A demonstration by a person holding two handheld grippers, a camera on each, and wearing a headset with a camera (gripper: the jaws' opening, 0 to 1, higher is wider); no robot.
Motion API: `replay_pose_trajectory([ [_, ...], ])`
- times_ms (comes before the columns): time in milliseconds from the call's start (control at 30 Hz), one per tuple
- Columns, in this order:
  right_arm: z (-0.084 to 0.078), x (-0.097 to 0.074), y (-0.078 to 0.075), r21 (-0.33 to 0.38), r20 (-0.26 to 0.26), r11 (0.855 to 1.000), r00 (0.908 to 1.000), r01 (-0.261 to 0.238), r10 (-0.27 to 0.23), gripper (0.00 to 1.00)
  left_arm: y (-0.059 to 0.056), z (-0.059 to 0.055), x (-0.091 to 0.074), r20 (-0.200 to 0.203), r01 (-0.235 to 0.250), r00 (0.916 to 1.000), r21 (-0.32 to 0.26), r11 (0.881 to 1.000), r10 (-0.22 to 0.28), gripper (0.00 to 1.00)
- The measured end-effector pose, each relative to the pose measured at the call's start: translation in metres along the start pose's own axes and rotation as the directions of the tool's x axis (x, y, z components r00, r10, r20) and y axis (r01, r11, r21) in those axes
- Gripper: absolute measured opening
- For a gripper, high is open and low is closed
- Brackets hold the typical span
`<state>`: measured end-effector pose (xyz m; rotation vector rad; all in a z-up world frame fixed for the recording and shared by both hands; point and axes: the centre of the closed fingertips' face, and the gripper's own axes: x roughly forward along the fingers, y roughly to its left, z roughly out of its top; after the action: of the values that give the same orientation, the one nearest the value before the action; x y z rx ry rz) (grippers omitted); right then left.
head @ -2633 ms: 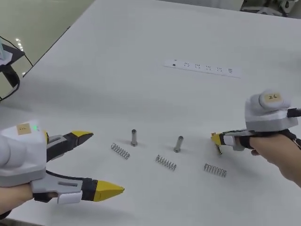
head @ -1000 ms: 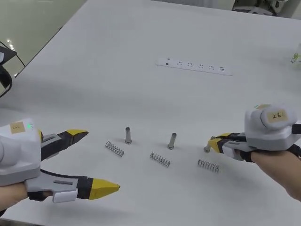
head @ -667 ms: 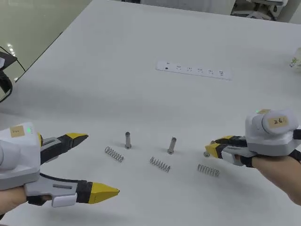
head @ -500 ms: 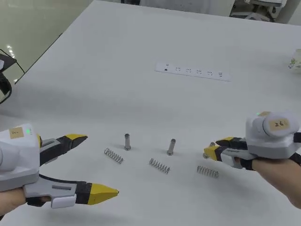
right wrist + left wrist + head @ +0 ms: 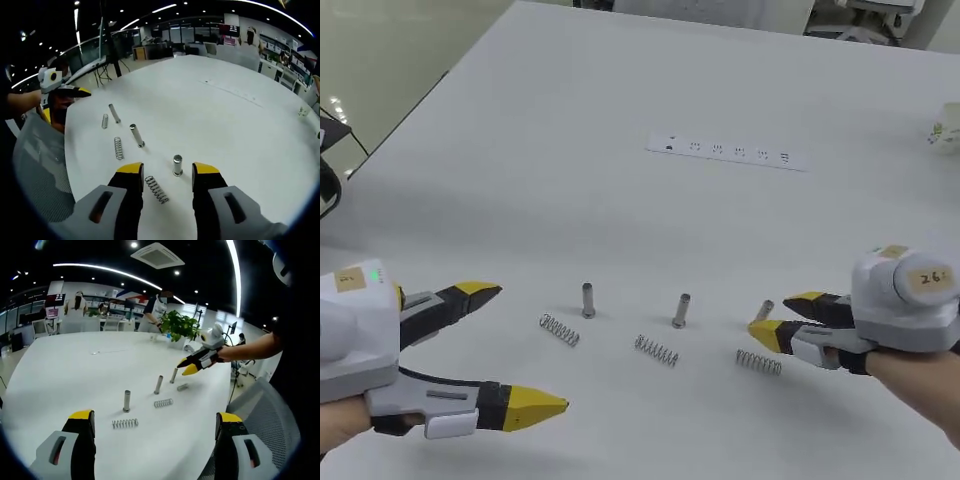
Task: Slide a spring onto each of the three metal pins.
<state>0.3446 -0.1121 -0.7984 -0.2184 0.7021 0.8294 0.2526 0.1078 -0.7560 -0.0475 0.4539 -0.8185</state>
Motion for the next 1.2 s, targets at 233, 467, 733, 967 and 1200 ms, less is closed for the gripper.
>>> replay_pose_trajectory([
  [233, 0.004, -0.008, 0.009, -0.049, 0.030, 0.998, 0.9992, -0.025, 0.027, 0.43, 0.002, 0.000, -0.001, -0.002, 0.000, 1.0000, 0.006, 1.000, 0.000, 0.98],
  [467, 0.000, -0.013, 0.017, -0.110, 0.021, 0.993, 0.9989, -0.039, 0.042, 0.44, 0.001, -0.001, 0.000, -0.002, 0.012, 0.9999, 0.017, 1.000, -0.012, 0.98],
  [733, -0.006, -0.017, 0.027, -0.164, 0.006, 0.984, 0.9974, -0.070, 0.072, 0.44, 0.002, 0.001, 0.000, 0.003, 0.011, 0.9999, 0.030, 0.999, -0.011, 0.98],
  [967, -0.018, -0.018, 0.035, -0.248, -0.061, 0.962, 0.9925, -0.117, 0.105, 0.42, 0.002, 0.001, 0.000, 0.004, 0.012, 0.9999, 0.028, 1.000, -0.012, 0.98],
  [1200, -0.033, -0.015, 0.037, -0.303, -0.160, 0.933, 0.9759, -0.192, 0.149, 0.38, 0.002, 0.001, -0.002, 0.006, 0.008, 0.9999, 0.025, 1.000, -0.008, 0.98],
])
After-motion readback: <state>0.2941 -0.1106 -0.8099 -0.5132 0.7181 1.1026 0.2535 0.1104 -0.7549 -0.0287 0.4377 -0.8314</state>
